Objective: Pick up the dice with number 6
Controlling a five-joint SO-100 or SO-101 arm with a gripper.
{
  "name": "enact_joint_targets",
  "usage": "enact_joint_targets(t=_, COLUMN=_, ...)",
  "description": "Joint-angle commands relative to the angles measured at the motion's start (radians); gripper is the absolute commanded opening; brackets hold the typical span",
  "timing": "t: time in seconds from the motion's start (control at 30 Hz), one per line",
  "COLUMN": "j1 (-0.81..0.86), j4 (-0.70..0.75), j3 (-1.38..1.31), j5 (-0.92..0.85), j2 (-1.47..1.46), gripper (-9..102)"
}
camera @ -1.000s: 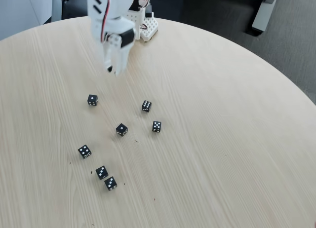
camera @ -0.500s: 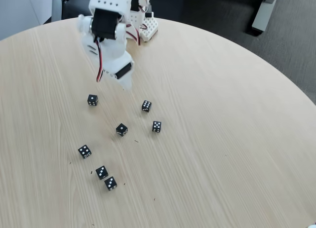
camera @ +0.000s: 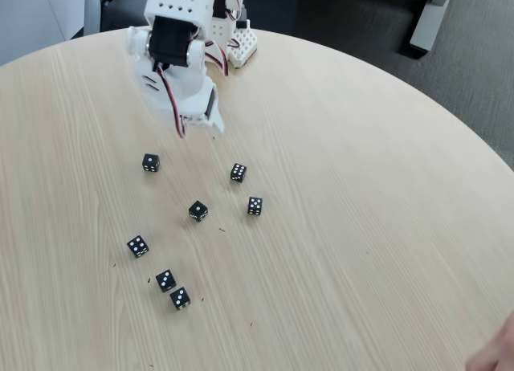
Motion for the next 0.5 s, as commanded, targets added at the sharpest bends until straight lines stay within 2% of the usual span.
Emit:
enact_joint_targets(t=0.0, j1=0.012, j4=0.002, j3=-0.021, j5=-0.219, j2=0.020, gripper=12)
enact_joint_targets(t=0.13, j1=0.012, j4=0.002, j3=-0.021, j5=-0.437, j2=0.006, gripper=14)
enact_joint_targets(t=0.47, j1=0.012, j4=0.002, j3=-0.021, j5=-0.382, j2=0.005, gripper=11)
